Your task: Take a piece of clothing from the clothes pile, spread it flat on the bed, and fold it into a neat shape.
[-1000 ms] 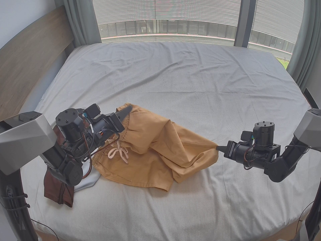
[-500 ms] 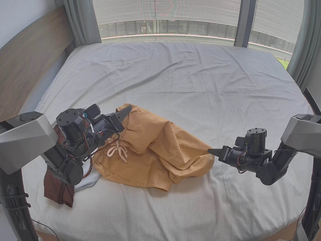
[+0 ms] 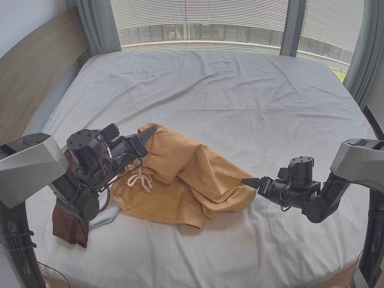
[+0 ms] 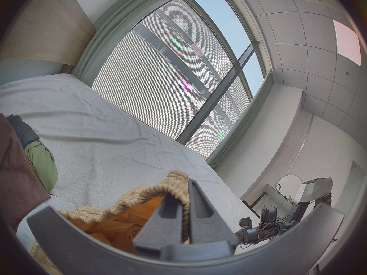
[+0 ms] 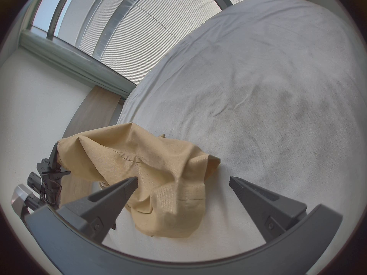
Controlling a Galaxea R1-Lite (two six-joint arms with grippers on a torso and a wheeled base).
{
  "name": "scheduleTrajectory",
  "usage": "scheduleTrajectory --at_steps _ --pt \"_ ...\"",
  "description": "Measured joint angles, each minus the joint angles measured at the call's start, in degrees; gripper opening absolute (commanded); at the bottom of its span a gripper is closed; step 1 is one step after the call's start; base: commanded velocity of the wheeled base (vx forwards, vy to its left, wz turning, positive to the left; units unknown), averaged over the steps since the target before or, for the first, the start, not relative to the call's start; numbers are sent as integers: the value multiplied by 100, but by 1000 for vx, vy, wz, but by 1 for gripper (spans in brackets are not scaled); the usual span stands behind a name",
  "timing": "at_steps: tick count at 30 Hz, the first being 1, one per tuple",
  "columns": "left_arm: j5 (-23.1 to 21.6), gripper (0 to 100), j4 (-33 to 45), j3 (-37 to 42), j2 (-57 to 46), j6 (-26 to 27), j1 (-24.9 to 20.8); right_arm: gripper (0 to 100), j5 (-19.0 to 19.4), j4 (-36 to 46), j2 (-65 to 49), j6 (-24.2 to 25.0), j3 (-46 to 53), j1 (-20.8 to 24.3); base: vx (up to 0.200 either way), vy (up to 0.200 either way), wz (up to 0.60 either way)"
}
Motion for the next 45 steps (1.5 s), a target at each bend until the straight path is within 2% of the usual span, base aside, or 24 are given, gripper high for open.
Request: scheduleTrajectory --at_steps 12,23,30,40,45 --pt "2 0 -6 -33 -24 6 16 100 235 -129 60 742 -99 260 0 0 0" --pt "2 0 -6 -74 -18 2 88 100 346 -840 -369 950 402 232 0 0 0" --pt "0 0 -9 -85 -16 6 99 100 384 -941 -616 958 478 193 0 0 0" --pt "2 0 -9 -56 -41 6 82 100 356 -1281 -160 973 139 201 0 0 0" --pt "2 0 -9 -44 -72 9 55 100 360 -1415 88 1147 28 229 0 0 0"
